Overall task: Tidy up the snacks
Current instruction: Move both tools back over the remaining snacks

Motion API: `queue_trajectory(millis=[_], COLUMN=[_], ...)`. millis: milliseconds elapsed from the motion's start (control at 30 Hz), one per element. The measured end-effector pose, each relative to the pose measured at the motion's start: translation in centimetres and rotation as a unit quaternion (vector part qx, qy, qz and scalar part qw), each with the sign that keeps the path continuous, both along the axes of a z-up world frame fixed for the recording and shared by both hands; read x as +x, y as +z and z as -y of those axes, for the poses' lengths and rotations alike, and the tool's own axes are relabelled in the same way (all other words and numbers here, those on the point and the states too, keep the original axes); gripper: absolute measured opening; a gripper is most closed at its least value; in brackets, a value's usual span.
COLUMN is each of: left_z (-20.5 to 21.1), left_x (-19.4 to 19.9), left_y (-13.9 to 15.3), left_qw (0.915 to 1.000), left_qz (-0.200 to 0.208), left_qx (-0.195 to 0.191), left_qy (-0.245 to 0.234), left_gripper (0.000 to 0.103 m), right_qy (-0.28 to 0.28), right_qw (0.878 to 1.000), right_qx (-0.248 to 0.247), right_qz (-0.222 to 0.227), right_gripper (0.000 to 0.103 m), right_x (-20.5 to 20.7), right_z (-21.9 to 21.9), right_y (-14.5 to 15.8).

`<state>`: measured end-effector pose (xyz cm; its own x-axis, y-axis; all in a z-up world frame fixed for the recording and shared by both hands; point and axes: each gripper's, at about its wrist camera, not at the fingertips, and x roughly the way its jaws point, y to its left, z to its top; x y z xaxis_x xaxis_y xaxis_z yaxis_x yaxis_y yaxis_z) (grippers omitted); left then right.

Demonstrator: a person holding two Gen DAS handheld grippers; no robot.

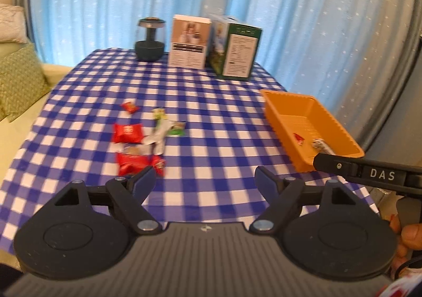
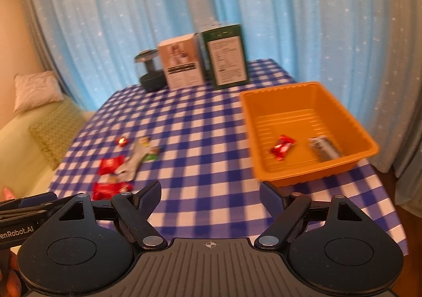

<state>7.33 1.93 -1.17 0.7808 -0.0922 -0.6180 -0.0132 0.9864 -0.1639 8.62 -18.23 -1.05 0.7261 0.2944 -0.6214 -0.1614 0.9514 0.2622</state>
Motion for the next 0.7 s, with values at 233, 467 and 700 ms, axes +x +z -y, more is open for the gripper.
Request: queue_trajectory(millis=[233, 467, 700], left_z=[-3.4, -5.7, -7.1], left_x=[-1.7, -1.7, -0.3], left_y=[-0.7, -1.8, -3.0], left_qw=[0.9996, 0.9982, 0.9971], left_qz=[-0.010, -0.019, -0.028], left_qx=[0.005, 0.000, 0.017], left_qy=[0.026, 0.057, 0.068], left_gripper=[0.081, 0.080, 0.080], right_qy=[0.031, 0.042, 0.055], right_qw=[1.000, 0.999, 0.998], right_qx=[-0.003, 0.001, -0.004], right_qz=[0.000, 0.003, 0.012], right_gripper=[0.082, 0.082, 0.082], right_x=[-0.9, -0.8, -0.1], right_z=[-2.9, -4.2, -5.8], right_y=[-0.3, -0.9, -2.1])
